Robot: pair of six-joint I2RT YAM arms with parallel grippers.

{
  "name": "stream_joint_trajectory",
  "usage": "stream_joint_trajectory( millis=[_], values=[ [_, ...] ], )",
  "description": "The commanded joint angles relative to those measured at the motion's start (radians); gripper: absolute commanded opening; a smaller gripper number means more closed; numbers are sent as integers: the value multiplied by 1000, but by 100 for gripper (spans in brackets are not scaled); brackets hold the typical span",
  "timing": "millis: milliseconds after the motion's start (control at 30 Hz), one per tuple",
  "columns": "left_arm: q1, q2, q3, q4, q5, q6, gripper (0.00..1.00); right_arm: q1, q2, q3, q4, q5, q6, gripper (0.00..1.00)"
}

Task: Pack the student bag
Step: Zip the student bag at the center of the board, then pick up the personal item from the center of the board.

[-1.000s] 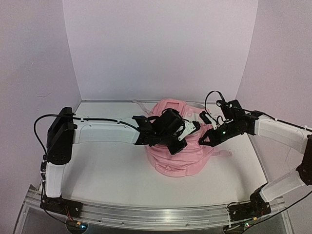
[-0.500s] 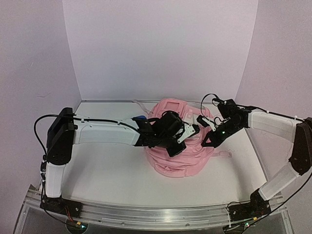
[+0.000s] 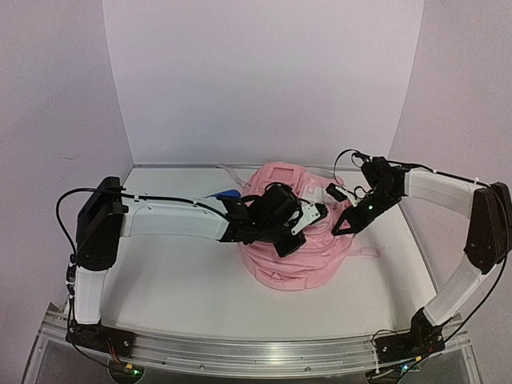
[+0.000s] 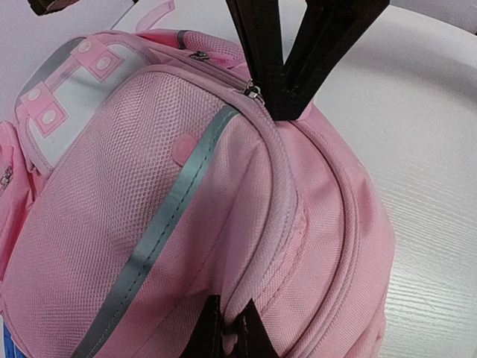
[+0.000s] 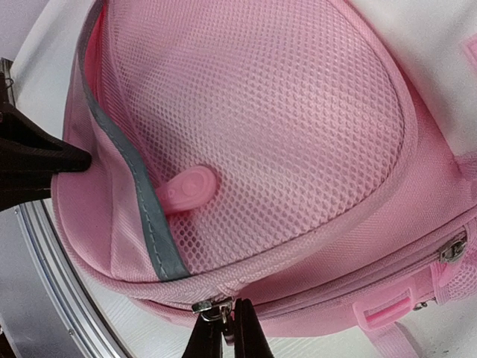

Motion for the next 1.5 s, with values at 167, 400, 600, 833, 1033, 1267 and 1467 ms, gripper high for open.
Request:
stream_joint_trajectory(
  millis=[167,400,600,833,1033,1267,1467],
  values=[
    [111,10,102,-201,-98,-95,1,52,-22,-59,32,-14,120,0],
    [142,-71,120,-215,-63,-221,85,119,29,2,115,-45,260,6],
    [243,-152,173,-376,-3,-506,100,118,27,66,107,-10,262,38],
    [441,-176,199,-569,79,-535,100,79,-11,148,56,24,234,82],
    [596,-141,203,-577,243,-392,100,-30,0,196,-16,13,191,93],
    [722,26,280,-651,281,-260,94,-99,32,262,-103,48,119,95],
    [741,152,362,-671,353,-112,91,-123,39,288,-141,114,74,97]
  ],
)
